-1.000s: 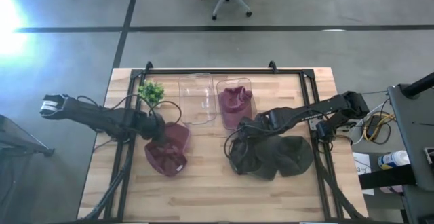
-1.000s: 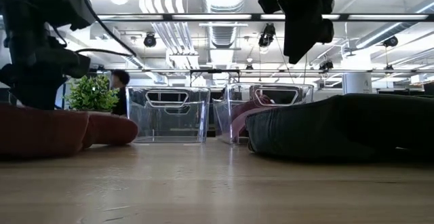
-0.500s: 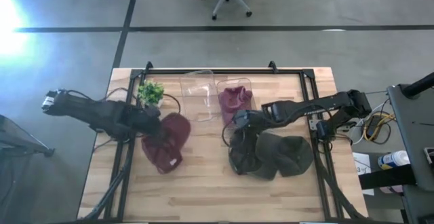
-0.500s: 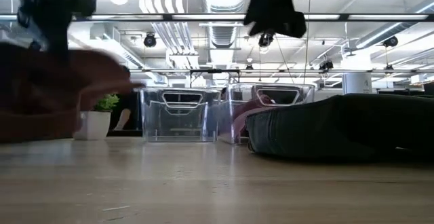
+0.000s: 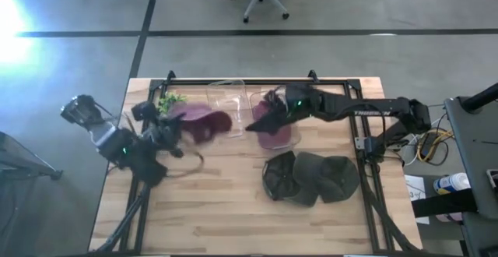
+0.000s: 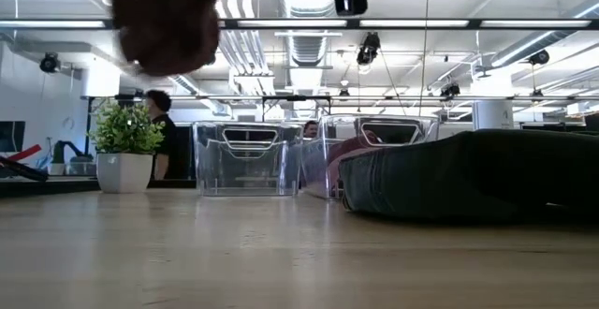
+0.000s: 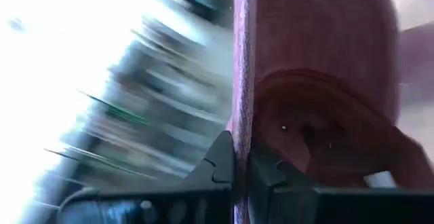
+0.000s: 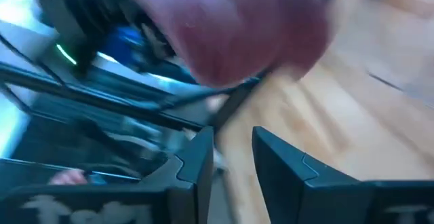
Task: Pick & Place hat
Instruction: Put the red cap into the right transparent bin
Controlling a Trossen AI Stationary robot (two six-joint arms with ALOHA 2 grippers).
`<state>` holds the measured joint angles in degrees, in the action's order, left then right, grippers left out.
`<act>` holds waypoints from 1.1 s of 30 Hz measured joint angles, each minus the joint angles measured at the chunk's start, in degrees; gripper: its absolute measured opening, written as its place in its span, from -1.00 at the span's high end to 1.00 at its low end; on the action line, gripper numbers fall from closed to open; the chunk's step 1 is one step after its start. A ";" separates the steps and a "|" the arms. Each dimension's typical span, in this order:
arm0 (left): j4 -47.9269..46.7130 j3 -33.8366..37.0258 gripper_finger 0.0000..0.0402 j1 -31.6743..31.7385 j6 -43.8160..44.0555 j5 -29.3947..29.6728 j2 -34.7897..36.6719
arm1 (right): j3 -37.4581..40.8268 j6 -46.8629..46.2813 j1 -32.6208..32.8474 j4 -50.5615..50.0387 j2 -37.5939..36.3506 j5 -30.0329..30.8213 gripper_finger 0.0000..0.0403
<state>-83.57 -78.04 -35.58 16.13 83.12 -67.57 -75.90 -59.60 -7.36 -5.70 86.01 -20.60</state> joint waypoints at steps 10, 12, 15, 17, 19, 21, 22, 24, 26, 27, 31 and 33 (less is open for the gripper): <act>-1.33 0.97 0.96 1.85 -28.48 6.92 -2.53 | 0.37 -11.73 -9.09 11.84 -0.74 -10.06 0.23; 0.29 0.83 0.97 1.85 -28.23 6.94 -2.47 | 1.05 -11.80 -10.36 11.83 -0.42 -9.99 0.18; 2.43 1.16 0.96 2.05 -28.18 6.94 -2.48 | 2.38 -12.27 -10.79 11.83 0.53 -8.55 0.11; 2.78 1.66 0.95 2.49 -27.72 6.92 -2.67 | 3.69 -10.75 -10.15 11.73 0.77 -5.26 0.07; 4.02 2.09 0.95 2.92 -26.02 6.94 -3.19 | 5.35 -4.55 -9.24 10.77 0.69 -0.34 0.06; 6.55 2.85 0.95 3.29 -24.98 6.94 -3.85 | 6.89 7.72 -7.87 5.74 -0.14 4.63 0.06; 8.30 3.33 0.95 3.54 -25.01 6.94 -4.34 | 7.45 14.94 -6.57 2.55 -0.73 7.98 0.06; 11.59 4.36 0.95 4.16 -25.62 6.94 -5.57 | 8.24 26.56 -2.77 -3.70 -2.68 17.07 0.08; 15.11 5.65 0.95 4.88 -26.47 6.90 -6.97 | 8.80 36.43 1.84 -7.31 -5.02 27.52 0.11; 16.72 6.48 0.95 5.18 -26.61 6.76 -7.65 | 8.97 41.61 4.38 -8.12 -6.15 33.64 0.12; 22.56 8.10 0.95 6.25 -26.79 6.02 -10.41 | 9.02 63.83 13.54 -8.99 -8.86 50.80 0.15; 26.36 8.11 0.95 7.12 -27.99 5.16 -12.44 | 8.80 70.59 15.90 -10.87 -8.94 51.47 0.14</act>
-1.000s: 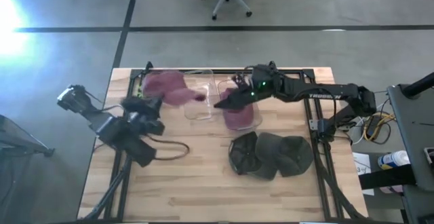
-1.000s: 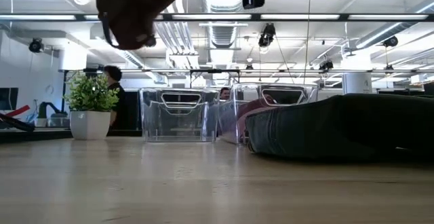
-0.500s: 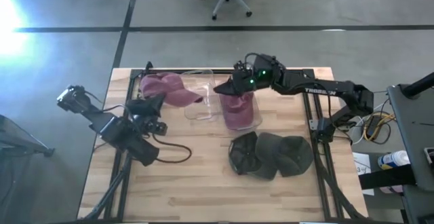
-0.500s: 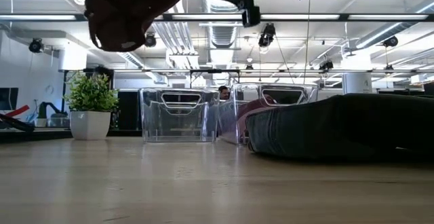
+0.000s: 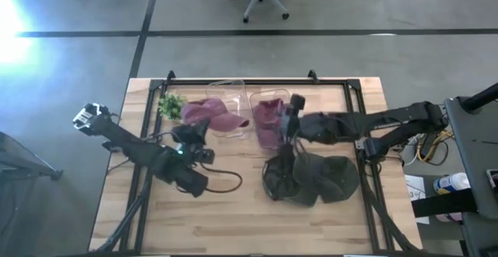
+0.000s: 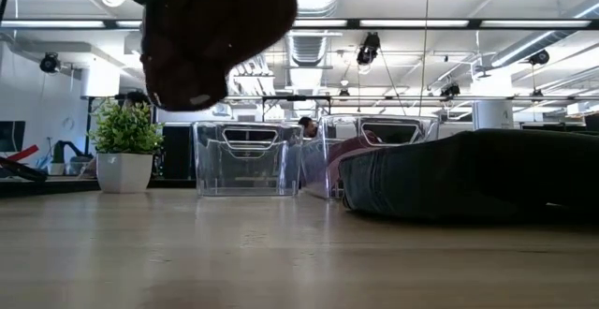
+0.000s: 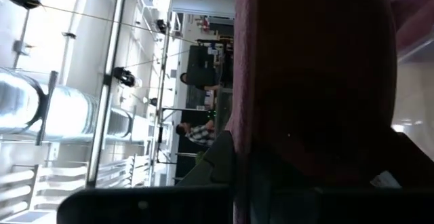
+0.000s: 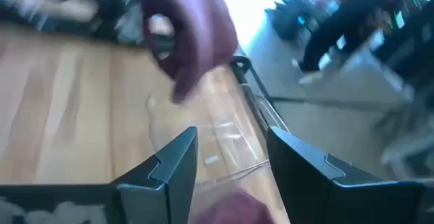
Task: Pick & Place hat
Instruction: Put the red cap into the right transparent bin
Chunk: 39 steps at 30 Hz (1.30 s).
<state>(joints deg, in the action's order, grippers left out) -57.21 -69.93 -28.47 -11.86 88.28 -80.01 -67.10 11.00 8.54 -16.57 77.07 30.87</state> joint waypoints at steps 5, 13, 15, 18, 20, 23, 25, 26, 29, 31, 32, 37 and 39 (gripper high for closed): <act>13.32 -0.19 0.94 1.78 -9.62 -2.30 -4.60 | -0.47 0.90 0.96 -1.42 0.57 -0.02 0.09; 43.53 -0.22 0.94 3.66 -32.18 -5.34 -9.77 | -1.70 3.37 -0.68 -3.08 0.90 -6.03 0.06; 44.40 -0.52 0.94 4.14 -32.70 -5.72 -10.17 | -1.74 3.47 -0.76 -5.66 0.10 -5.97 0.06; 43.91 -0.57 0.94 4.67 -32.04 -5.45 -10.11 | -1.67 3.03 -0.73 -9.35 -2.18 -5.18 0.06; 44.13 -0.57 0.94 5.20 -31.82 -4.89 -10.03 | -1.63 3.29 -0.73 -10.96 -4.46 -5.13 0.06; 44.42 -0.59 0.94 6.32 -31.82 -5.15 -10.01 | -1.33 2.91 -0.64 -11.89 -6.83 -5.64 0.07; 46.37 -0.59 0.94 7.06 -32.55 -5.91 -10.07 | -0.66 2.68 -0.49 -12.14 -6.86 -5.99 0.07; 47.75 -0.59 0.94 7.40 -33.44 -6.48 -10.08 | -0.12 2.76 -0.44 -12.21 -6.58 -6.02 0.07; 51.60 -0.61 0.94 8.03 -36.76 -8.78 -10.31 | 0.98 4.09 -0.45 -10.25 -5.57 -5.45 0.06; 53.47 -0.62 0.94 8.15 -38.46 -10.12 -10.58 | 1.59 5.06 -0.71 -8.08 -5.04 -5.22 0.06; 53.86 -0.63 0.94 8.21 -38.99 -10.60 -10.64 | 1.78 5.79 -0.77 -6.89 -4.94 -4.96 0.06; 54.46 -0.66 0.94 8.74 -39.54 -11.97 -11.38 | 2.71 7.25 -1.58 -5.27 -5.32 -4.17 0.06; 56.49 -0.66 0.94 9.01 -40.58 -13.20 -11.43 | 3.17 6.75 -2.09 -5.22 -5.37 -5.77 0.06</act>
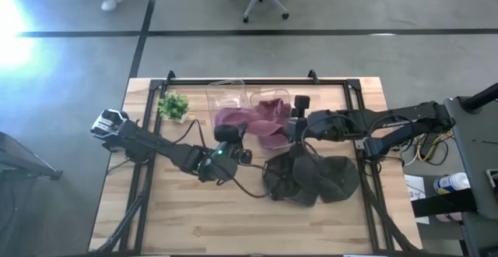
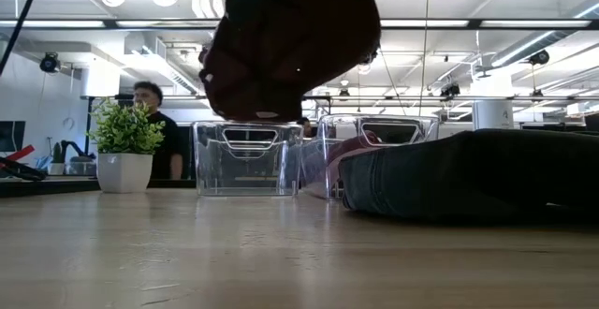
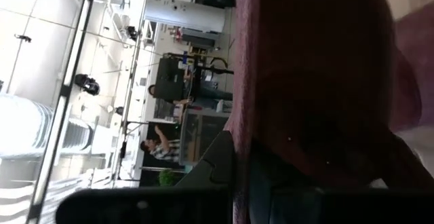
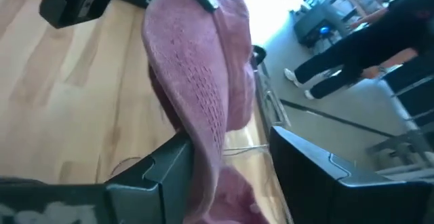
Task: Pick & Place hat
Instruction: Put the red cap into the right transparent bin
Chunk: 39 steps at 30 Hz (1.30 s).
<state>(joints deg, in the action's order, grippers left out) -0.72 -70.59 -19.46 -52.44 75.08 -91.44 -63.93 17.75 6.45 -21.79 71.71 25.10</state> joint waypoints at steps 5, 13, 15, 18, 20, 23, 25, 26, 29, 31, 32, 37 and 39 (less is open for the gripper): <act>7.67 0.00 0.94 1.25 -3.48 -2.15 0.00 | 1.37 -0.38 -1.03 1.41 1.28 -1.14 0.18; 9.27 0.00 0.75 2.16 -1.40 -8.18 0.04 | 0.65 2.04 -3.42 0.16 1.40 3.33 0.89; 9.26 0.00 0.64 2.60 1.00 -7.61 0.01 | 0.48 2.40 -4.39 -0.40 1.03 3.58 0.91; 9.56 0.00 0.47 3.10 7.36 -1.57 0.00 | 0.46 3.74 -5.63 -0.73 0.24 4.56 0.93; 9.79 0.00 0.38 3.24 14.49 5.52 0.00 | 0.52 5.76 -6.03 -1.33 -0.32 7.66 0.93; 10.15 -0.38 0.28 3.20 28.09 14.44 0.49 | 0.62 9.22 -6.68 -1.82 -1.04 12.45 0.93; 10.28 -1.32 0.26 2.87 36.65 14.93 1.14 | 0.62 11.51 -7.07 -1.13 -1.59 15.90 0.93; 10.21 -1.70 0.26 2.73 41.50 14.79 1.48 | 0.62 12.86 -7.13 -0.27 -1.81 17.69 0.93; 10.30 -2.64 0.26 2.99 56.74 14.43 1.70 | 0.62 17.01 -7.16 2.80 -2.56 21.99 0.93; 9.91 -2.55 0.26 3.63 63.16 13.14 1.69 | 0.62 19.52 -7.04 4.04 -3.06 23.73 0.93; 9.68 -2.24 0.26 4.04 65.27 11.67 1.68 | 0.62 20.44 -6.74 3.88 -3.18 24.98 0.93; 6.77 -1.27 0.26 6.01 74.04 5.12 1.68 | 1.20 19.29 -6.46 -2.94 -3.35 30.45 0.93; 3.86 -1.27 0.26 7.02 76.86 3.47 1.68 | 2.31 16.75 -6.55 -5.08 -3.35 30.60 0.93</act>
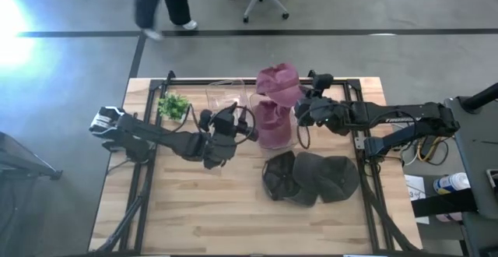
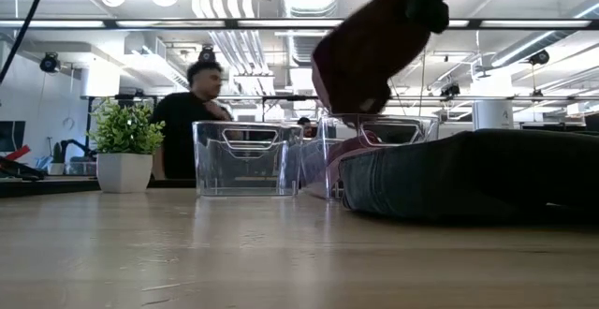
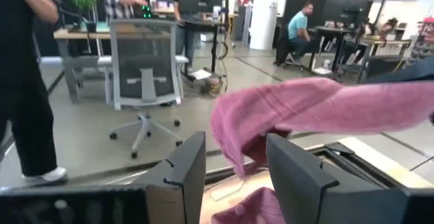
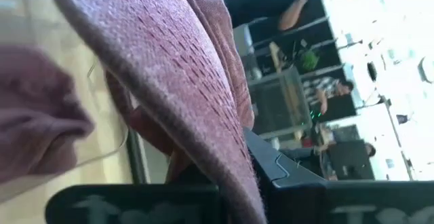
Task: Pick & Place hat
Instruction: Put the red cap into the right transparent bin
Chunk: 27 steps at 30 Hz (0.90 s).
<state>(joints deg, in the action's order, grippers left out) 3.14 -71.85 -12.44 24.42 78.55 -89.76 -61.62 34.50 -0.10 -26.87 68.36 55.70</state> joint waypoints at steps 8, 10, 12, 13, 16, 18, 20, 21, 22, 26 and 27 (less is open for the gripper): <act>-14.00 0.00 0.26 4.50 19.45 -21.28 0.00 | 7.26 3.69 0.13 0.43 4.48 -0.09 0.93; -17.37 0.00 0.26 5.03 24.42 -23.98 0.00 | 8.70 5.51 0.29 1.48 6.26 -0.17 0.93; -21.00 0.00 0.26 5.21 28.46 -24.15 0.00 | 9.40 7.17 0.54 1.98 8.12 -0.26 0.93; -22.96 0.00 0.26 5.21 30.12 -24.40 0.02 | 9.46 7.95 0.72 1.93 9.17 -0.34 0.93; -30.08 0.02 0.26 5.35 35.95 -26.94 0.02 | 9.03 10.63 1.59 2.10 12.26 -0.49 0.93; -34.10 0.19 0.26 5.47 39.64 -28.51 0.02 | 8.15 11.91 2.42 2.19 14.20 -0.83 0.93; -35.99 0.90 0.26 5.47 41.97 -29.05 0.00 | 6.98 12.20 3.37 1.94 15.95 -1.51 0.93; -36.53 1.30 0.26 5.51 42.55 -29.33 -0.02 | 6.23 12.20 3.92 1.85 16.75 -1.53 0.93; -36.52 1.75 0.26 5.52 42.71 -29.76 -0.04 | 5.40 12.19 4.45 1.58 17.35 -1.53 0.93; -35.62 4.20 0.26 5.71 44.25 -31.05 -0.07 | 2.00 9.78 6.34 1.30 19.22 -2.44 0.93; -35.39 5.06 0.26 5.76 44.88 -31.59 -0.07 | 1.17 8.12 6.50 0.35 19.76 -3.63 0.93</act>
<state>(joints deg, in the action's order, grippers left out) -32.25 -66.79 -6.68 69.30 46.96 -89.82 -60.45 42.62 6.40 -26.53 88.12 52.07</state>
